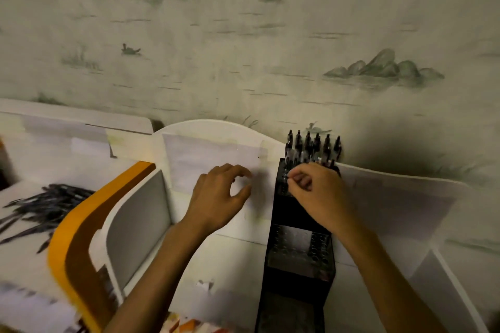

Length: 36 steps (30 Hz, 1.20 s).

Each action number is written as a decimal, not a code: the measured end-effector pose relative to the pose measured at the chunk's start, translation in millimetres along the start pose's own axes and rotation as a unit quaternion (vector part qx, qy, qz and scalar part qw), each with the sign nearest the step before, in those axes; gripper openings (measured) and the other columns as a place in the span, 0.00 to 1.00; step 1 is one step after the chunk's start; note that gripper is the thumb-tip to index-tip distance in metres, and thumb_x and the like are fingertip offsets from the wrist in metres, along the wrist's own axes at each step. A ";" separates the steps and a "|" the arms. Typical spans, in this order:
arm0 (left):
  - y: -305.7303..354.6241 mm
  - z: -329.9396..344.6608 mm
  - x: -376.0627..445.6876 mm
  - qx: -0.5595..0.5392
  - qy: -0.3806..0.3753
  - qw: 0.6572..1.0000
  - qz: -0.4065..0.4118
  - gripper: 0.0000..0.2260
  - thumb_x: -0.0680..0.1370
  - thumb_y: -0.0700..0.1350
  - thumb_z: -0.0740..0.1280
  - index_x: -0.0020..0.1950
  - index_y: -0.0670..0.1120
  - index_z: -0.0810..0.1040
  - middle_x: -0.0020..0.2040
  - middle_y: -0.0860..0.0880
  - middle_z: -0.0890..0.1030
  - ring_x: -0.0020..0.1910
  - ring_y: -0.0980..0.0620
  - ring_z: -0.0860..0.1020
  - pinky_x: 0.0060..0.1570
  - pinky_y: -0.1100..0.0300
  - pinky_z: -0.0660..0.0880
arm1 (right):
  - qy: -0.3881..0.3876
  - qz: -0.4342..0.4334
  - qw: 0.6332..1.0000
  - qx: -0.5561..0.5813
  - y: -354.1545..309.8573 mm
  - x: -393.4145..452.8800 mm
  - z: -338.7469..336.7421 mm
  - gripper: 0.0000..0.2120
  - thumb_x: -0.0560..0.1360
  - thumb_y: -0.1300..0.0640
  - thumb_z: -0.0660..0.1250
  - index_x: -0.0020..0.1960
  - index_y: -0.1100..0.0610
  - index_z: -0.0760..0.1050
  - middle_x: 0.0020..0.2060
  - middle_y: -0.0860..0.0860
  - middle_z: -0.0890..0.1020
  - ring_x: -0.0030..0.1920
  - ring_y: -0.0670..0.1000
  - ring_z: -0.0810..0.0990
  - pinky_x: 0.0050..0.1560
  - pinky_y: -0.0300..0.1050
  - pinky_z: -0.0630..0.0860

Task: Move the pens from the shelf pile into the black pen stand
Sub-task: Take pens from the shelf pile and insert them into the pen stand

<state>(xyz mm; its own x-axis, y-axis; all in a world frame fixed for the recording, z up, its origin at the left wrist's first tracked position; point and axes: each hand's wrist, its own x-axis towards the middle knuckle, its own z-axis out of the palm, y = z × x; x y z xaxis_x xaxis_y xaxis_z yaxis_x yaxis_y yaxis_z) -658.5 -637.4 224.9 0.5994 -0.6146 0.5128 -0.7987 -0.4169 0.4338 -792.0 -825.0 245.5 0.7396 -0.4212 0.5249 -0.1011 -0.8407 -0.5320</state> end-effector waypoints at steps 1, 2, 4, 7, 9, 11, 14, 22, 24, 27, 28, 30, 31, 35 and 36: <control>-3.3 -5.0 -5.0 0.012 -0.002 1.000 -0.003 0.12 0.78 0.57 0.63 0.60 0.59 0.77 0.59 0.58 0.80 0.56 0.56 0.77 0.56 0.52 0.75 | -0.008 -0.011 1.000 0.004 -6.1 0.1 7.5 0.03 0.74 0.56 0.71 0.48 0.52 0.81 0.41 0.43 0.80 0.39 0.40 0.78 0.41 0.29 0.75; -6.5 -10.7 -10.2 0.026 -0.003 1.000 -0.008 0.13 0.79 0.57 0.63 0.62 0.59 0.76 0.61 0.57 0.79 0.58 0.55 0.77 0.58 0.50 0.74 | -0.015 -0.023 1.000 0.010 -11.6 0.5 15.5 0.04 0.74 0.56 0.71 0.49 0.52 0.81 0.43 0.43 0.81 0.40 0.40 0.78 0.44 0.32 0.77; -14.9 -24.2 -21.0 0.054 -0.006 0.998 -0.026 0.14 0.80 0.57 0.63 0.64 0.58 0.75 0.65 0.56 0.78 0.62 0.53 0.75 0.63 0.48 0.72 | -0.032 -0.043 0.998 0.032 -22.2 2.3 33.5 0.06 0.75 0.56 0.71 0.51 0.51 0.81 0.45 0.43 0.81 0.42 0.42 0.79 0.46 0.40 0.79; -32.6 -46.5 -37.3 0.088 0.011 0.995 -0.046 0.15 0.80 0.56 0.63 0.66 0.58 0.75 0.68 0.56 0.76 0.66 0.52 0.73 0.67 0.46 0.69 | -0.059 -0.064 0.996 0.036 -40.9 6.3 62.1 0.06 0.75 0.55 0.70 0.51 0.50 0.81 0.47 0.44 0.82 0.43 0.42 0.79 0.47 0.42 0.79; -48.8 -63.9 -49.4 0.096 0.026 0.993 -0.060 0.16 0.79 0.57 0.62 0.65 0.57 0.75 0.68 0.55 0.76 0.68 0.51 0.73 0.68 0.46 0.68 | -0.076 -0.076 0.993 0.041 -59.6 7.2 81.0 0.06 0.75 0.56 0.70 0.52 0.50 0.81 0.47 0.43 0.81 0.44 0.43 0.79 0.47 0.42 0.79; -67.9 -81.6 -62.3 0.106 0.029 0.991 -0.077 0.18 0.77 0.58 0.60 0.65 0.57 0.76 0.69 0.54 0.76 0.71 0.50 0.70 0.68 0.45 0.68 | -0.094 -0.080 0.991 0.051 -80.7 6.2 99.8 0.06 0.75 0.56 0.70 0.52 0.51 0.80 0.48 0.44 0.81 0.45 0.44 0.79 0.48 0.41 0.79; -103.1 -106.3 -84.1 0.116 0.025 0.989 -0.092 0.18 0.77 0.59 0.59 0.65 0.58 0.75 0.69 0.54 0.75 0.70 0.49 0.70 0.64 0.46 0.70 | -0.111 -0.080 0.988 0.070 -114.2 2.3 128.6 0.06 0.75 0.55 0.70 0.52 0.52 0.80 0.49 0.46 0.82 0.47 0.46 0.79 0.49 0.39 0.78; -215.1 -187.0 -150.6 0.111 0.035 0.987 -0.109 0.16 0.78 0.60 0.60 0.64 0.59 0.75 0.64 0.56 0.77 0.63 0.51 0.74 0.58 0.46 0.74 | -0.116 -0.089 0.986 0.083 -224.6 -11.2 217.1 0.07 0.76 0.54 0.69 0.54 0.50 0.79 0.51 0.46 0.82 0.50 0.46 0.80 0.52 0.43 0.80; -247.8 -209.4 -168.1 0.119 0.035 0.985 -0.119 0.17 0.77 0.59 0.60 0.64 0.59 0.75 0.64 0.56 0.77 0.63 0.52 0.75 0.58 0.46 0.74 | -0.111 -0.106 0.984 0.093 -257.1 -15.1 240.8 0.05 0.76 0.55 0.69 0.52 0.49 0.79 0.49 0.44 0.83 0.48 0.44 0.80 0.51 0.43 0.80; -294.5 -242.6 -193.5 0.128 0.040 0.982 -0.135 0.20 0.76 0.60 0.58 0.65 0.57 0.76 0.66 0.54 0.77 0.62 0.50 0.76 0.57 0.49 0.75 | -0.116 -0.122 0.981 0.102 -300.7 -18.6 280.9 0.06 0.76 0.56 0.68 0.51 0.47 0.80 0.48 0.42 0.81 0.46 0.42 0.80 0.48 0.42 0.79; -306.6 -252.4 -199.9 0.129 0.042 0.981 -0.142 0.20 0.76 0.59 0.59 0.65 0.56 0.77 0.66 0.54 0.77 0.62 0.49 0.76 0.57 0.51 0.74 | -0.116 -0.122 0.980 0.103 -311.9 -19.4 292.5 0.06 0.76 0.56 0.68 0.51 0.47 0.80 0.48 0.42 0.81 0.46 0.42 0.79 0.48 0.42 0.79; -332.0 -271.5 -214.9 0.129 0.041 0.979 -0.154 0.19 0.77 0.58 0.60 0.65 0.55 0.77 0.66 0.53 0.78 0.62 0.49 0.76 0.55 0.53 0.72 | -0.116 -0.121 0.980 0.104 -334.2 -23.1 318.0 0.06 0.76 0.57 0.68 0.52 0.49 0.80 0.49 0.44 0.81 0.46 0.42 0.79 0.47 0.39 0.78; -344.5 -278.7 -220.8 0.132 0.041 0.978 -0.159 0.18 0.77 0.57 0.61 0.65 0.55 0.77 0.66 0.52 0.78 0.62 0.49 0.75 0.55 0.52 0.72 | -0.118 -0.119 0.980 0.103 -343.5 -24.4 329.2 0.07 0.76 0.57 0.68 0.52 0.50 0.80 0.49 0.45 0.81 0.46 0.42 0.79 0.47 0.38 0.78; -403.7 -303.5 -238.9 0.137 0.023 0.972 -0.188 0.15 0.80 0.54 0.64 0.66 0.57 0.74 0.67 0.52 0.76 0.64 0.49 0.74 0.59 0.46 0.75 | -0.130 -0.112 0.981 0.091 -375.6 -28.9 377.7 0.07 0.76 0.58 0.67 0.52 0.51 0.80 0.50 0.46 0.81 0.46 0.45 0.80 0.49 0.45 0.80; -417.9 -307.3 -241.0 0.136 0.020 0.971 -0.195 0.15 0.80 0.55 0.64 0.67 0.57 0.74 0.68 0.52 0.76 0.65 0.49 0.74 0.60 0.45 0.75 | -0.134 -0.108 0.981 0.088 -380.0 -29.4 388.2 0.07 0.76 0.58 0.67 0.52 0.51 0.80 0.50 0.46 0.81 0.47 0.45 0.80 0.49 0.47 0.80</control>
<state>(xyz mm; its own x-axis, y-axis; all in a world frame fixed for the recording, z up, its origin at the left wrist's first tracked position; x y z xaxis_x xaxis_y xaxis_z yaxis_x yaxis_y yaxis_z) -452.9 -109.2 147.7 0.8560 -0.3511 0.3795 -0.4923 -0.7778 0.3907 -517.1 -361.0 174.3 0.8823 -0.1158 0.4562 0.1752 -0.8188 -0.5467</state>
